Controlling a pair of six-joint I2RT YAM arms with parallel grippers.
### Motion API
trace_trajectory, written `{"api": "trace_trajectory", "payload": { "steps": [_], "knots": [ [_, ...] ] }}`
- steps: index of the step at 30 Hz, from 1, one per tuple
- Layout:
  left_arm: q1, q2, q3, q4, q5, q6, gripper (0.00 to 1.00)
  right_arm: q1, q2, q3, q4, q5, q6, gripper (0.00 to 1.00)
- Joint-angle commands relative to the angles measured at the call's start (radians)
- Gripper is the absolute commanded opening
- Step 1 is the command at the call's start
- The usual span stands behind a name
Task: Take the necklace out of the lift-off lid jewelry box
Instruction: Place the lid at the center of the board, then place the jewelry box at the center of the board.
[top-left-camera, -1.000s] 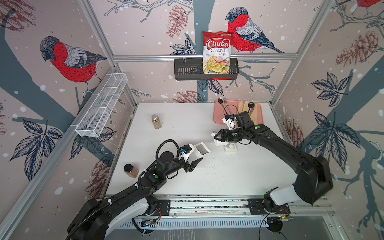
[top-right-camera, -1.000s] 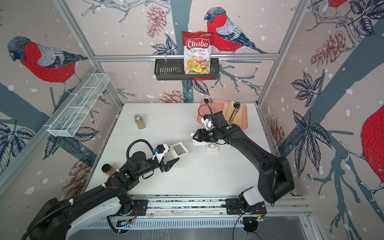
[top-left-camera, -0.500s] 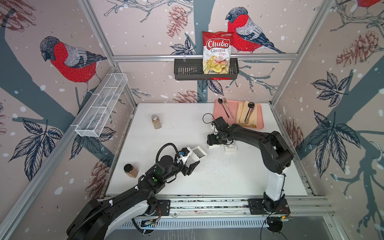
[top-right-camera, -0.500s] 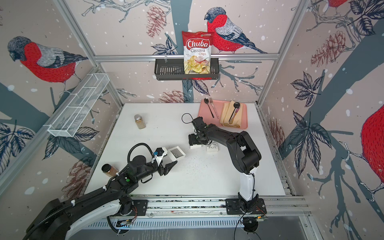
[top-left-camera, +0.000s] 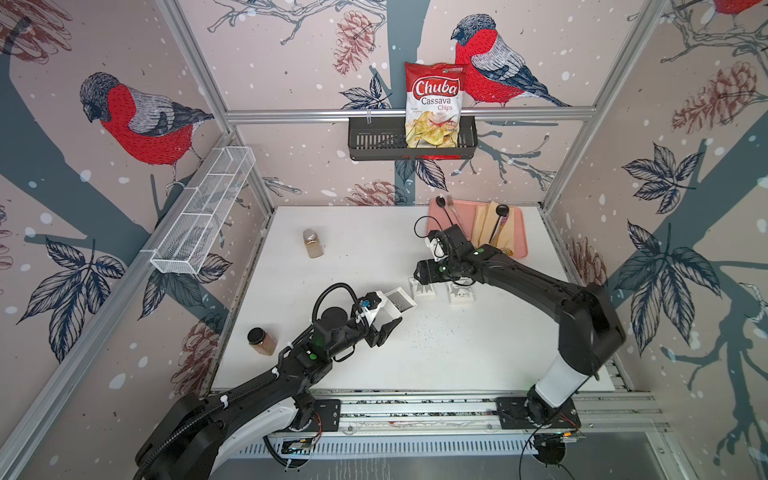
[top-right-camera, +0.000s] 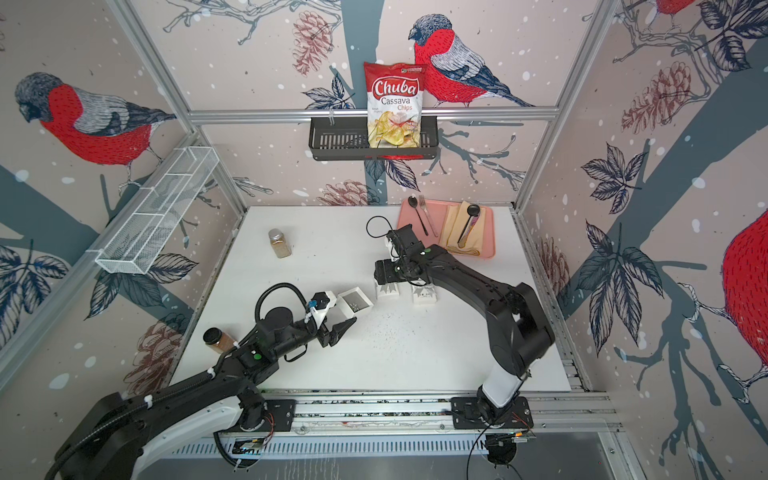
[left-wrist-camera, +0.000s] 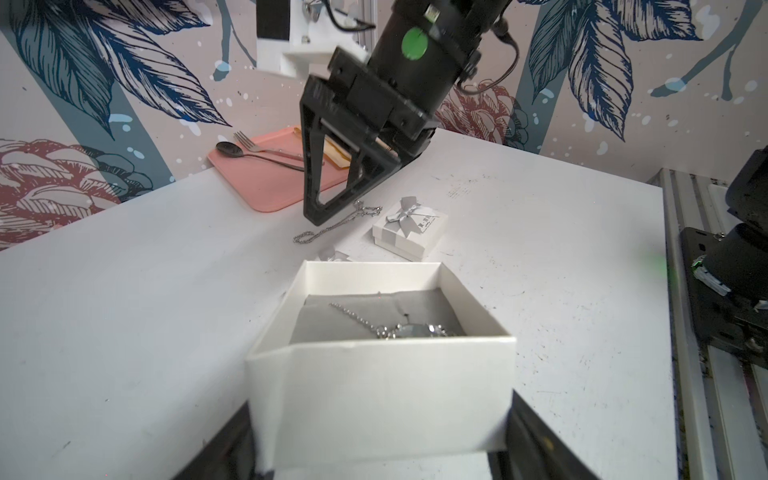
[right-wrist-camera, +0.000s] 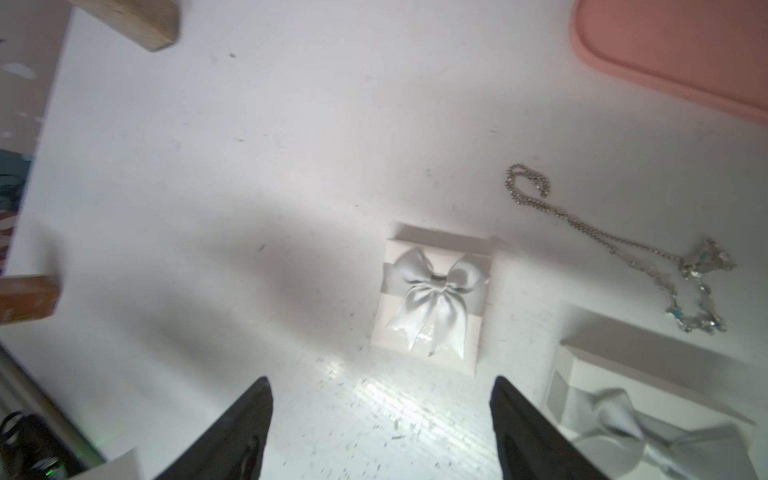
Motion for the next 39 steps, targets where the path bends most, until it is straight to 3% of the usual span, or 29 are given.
{"api": "trace_trajectory", "payload": {
  "steps": [1,4,9,14,20,25,27,32,39],
  "knots": [
    [0.001,0.000,0.013,0.080,0.044,0.038,0.65,-0.001,-0.097,-0.031,-0.018,-0.137,0.010,0.80],
    [0.001,0.004,0.027,0.091,0.066,0.059,0.65,0.010,-0.167,-0.045,-0.031,-0.239,0.004,0.72],
    [0.001,0.021,0.077,0.046,0.097,0.083,0.65,0.032,-0.209,-0.055,-0.032,-0.284,0.002,0.52],
    [0.001,0.014,0.095,0.031,0.102,0.086,0.65,0.065,-0.169,-0.037,-0.068,-0.275,-0.020,0.49],
    [0.001,0.012,0.104,0.014,0.100,0.085,0.65,0.078,-0.151,-0.023,-0.076,-0.273,-0.029,0.24],
    [0.001,0.021,0.103,0.005,0.078,0.085,0.66,0.095,-0.149,-0.011,-0.101,-0.177,-0.030,0.05],
    [0.002,0.027,0.103,-0.005,0.066,0.082,0.72,0.117,-0.142,-0.011,-0.105,-0.126,-0.023,0.00],
    [0.002,0.022,0.089,-0.028,0.032,0.034,0.87,0.167,-0.119,-0.048,-0.062,0.012,0.054,0.00],
    [0.001,-0.108,0.017,-0.121,-0.080,-0.124,0.98,0.192,-0.085,-0.144,0.039,0.121,0.142,0.00]
  ]
}}
